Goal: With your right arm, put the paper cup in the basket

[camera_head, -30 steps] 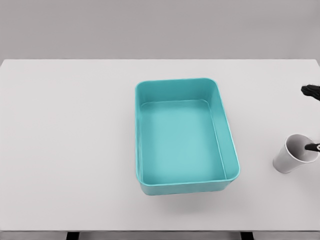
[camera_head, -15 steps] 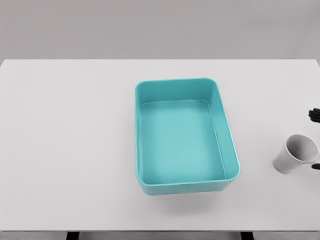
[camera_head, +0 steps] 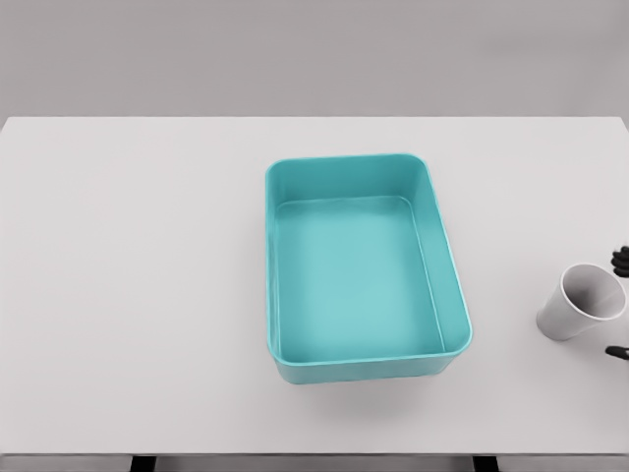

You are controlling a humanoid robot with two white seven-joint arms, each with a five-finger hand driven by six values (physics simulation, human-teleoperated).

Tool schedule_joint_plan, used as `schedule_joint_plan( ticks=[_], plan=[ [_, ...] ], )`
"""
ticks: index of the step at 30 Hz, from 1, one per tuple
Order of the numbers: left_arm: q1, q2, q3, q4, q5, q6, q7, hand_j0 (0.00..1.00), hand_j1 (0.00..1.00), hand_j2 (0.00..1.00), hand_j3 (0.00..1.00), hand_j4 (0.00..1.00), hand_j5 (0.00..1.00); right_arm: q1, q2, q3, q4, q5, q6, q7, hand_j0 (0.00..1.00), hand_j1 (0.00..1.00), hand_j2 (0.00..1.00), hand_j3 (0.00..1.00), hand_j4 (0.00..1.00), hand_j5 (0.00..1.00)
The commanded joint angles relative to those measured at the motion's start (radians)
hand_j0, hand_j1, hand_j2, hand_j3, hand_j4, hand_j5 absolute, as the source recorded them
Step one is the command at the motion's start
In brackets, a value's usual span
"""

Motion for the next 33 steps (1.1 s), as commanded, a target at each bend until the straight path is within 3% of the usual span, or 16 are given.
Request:
schedule_joint_plan(
  ticks=[1,8,33],
  plan=[
    [0.000,0.000,0.000,0.000,0.000,0.000,0.000,1.00,1.00,1.00,1.00,1.00,1.00,0.000,0.018,0.010,0.022,-0.007,0.001,0.000,1.00,1.00,1.00,1.00,1.00,1.00],
    [0.000,0.000,0.000,0.000,0.000,0.000,0.000,1.00,1.00,1.00,1.00,1.00,1.00,-0.095,0.047,0.090,0.072,-0.007,0.001,0.000,1.00,1.00,1.00,1.00,1.00,1.00],
    [0.000,0.000,0.000,0.000,0.000,0.000,0.000,1.00,1.00,1.00,1.00,1.00,1.00,-0.098,0.077,0.114,0.053,-0.007,0.001,0.000,1.00,1.00,1.00,1.00,1.00,1.00]
  ],
)
